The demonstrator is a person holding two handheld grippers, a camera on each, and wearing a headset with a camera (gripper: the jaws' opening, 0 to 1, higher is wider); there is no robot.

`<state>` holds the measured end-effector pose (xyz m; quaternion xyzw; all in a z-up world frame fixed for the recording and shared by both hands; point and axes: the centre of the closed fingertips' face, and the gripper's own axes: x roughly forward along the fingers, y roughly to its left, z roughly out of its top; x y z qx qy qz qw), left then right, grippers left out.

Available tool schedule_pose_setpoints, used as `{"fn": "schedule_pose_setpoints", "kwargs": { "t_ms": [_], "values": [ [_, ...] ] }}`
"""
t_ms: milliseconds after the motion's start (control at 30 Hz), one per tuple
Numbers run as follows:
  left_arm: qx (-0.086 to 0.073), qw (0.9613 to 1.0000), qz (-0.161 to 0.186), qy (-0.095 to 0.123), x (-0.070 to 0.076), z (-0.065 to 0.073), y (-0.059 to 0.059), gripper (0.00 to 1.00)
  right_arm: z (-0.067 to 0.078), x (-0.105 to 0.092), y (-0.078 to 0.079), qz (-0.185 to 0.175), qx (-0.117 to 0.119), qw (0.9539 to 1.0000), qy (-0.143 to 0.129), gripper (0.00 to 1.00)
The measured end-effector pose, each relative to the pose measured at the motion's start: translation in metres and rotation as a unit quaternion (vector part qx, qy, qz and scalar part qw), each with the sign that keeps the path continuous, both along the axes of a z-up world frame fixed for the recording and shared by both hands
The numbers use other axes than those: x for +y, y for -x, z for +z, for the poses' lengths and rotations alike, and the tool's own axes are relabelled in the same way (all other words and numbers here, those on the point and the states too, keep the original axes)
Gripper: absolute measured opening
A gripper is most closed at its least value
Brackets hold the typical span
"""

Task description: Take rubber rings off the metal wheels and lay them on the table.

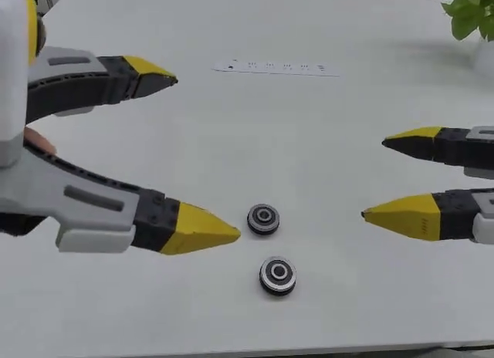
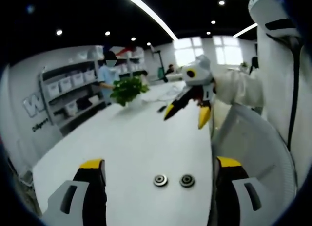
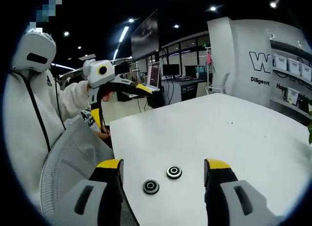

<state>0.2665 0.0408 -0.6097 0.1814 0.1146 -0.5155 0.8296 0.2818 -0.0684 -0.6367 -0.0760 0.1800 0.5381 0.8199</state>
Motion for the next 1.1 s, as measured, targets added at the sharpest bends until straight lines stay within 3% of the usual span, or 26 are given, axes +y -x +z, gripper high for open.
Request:
{"fn": "schedule_pose_setpoints", "kwargs": {
  "t_ms": [233, 467, 633, 800, 1100],
  "values": [
    [-0.010, 0.9998, -0.017, 0.007, -0.010, -0.007, -0.009, 0.91, -0.006, 0.011, -0.003, 0.029, -0.005, 0.9995, -0.006, 0.59],
    [0.001, 0.9994, -0.028, 0.020, -0.022, -0.028, -0.013, 0.89, -0.022, 0.027, 0.006, 0.082, 0.004, 0.9966, -0.007, 0.58],
    [-0.004, 0.9992, -0.035, 0.017, -0.033, -0.042, -0.016, 0.90, -0.034, 0.039, 0.009, 0.109, -0.002, 0.9940, -0.008, 0.56],
    [0.009, 0.9986, -0.049, 0.015, -0.040, -0.060, -0.012, 0.86, -0.051, 0.044, 0.016, 0.122, 0.010, 0.9924, 0.003, 0.58],
    [0.035, 0.9974, -0.050, 0.038, -0.047, -0.082, -0.008, 0.78, -0.085, 0.049, 0.030, 0.151, 0.037, 0.9872, 0.036, 0.49]
  ]
}}
